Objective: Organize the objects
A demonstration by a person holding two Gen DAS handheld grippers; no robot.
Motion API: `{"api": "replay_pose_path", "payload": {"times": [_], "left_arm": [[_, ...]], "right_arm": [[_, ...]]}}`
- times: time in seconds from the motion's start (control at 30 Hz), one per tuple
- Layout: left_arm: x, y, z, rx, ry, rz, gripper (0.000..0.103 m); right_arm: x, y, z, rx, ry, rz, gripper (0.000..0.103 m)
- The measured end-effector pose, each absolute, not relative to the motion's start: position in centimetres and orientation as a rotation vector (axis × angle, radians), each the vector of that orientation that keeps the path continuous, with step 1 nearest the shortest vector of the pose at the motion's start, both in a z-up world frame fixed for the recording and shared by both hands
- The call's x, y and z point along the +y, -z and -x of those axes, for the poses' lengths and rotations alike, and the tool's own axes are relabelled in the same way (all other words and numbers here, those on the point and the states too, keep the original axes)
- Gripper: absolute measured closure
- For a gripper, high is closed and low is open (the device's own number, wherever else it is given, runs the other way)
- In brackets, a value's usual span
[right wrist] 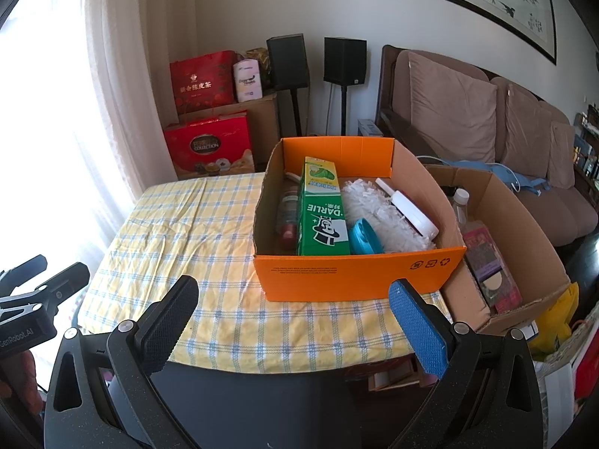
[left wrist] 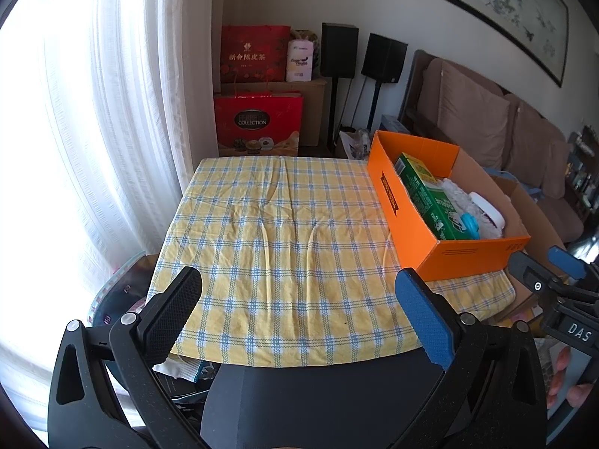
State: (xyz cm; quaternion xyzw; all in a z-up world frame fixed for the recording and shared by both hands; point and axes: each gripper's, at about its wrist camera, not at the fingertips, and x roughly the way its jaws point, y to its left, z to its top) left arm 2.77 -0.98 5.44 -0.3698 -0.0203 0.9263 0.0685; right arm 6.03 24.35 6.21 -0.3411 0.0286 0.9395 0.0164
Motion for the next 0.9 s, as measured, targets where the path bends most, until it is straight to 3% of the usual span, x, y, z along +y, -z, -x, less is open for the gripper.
{"api": "replay_pose_path", "payload": {"times": [0.9], "left_arm": [[-0.66, -5.31, -3.03, -0.048, -2.805, 1.104, 0.000]], "right_arm": [[24.28, -6.27, -6.09, 0.089, -2.920, 1.060, 0.000]]}}
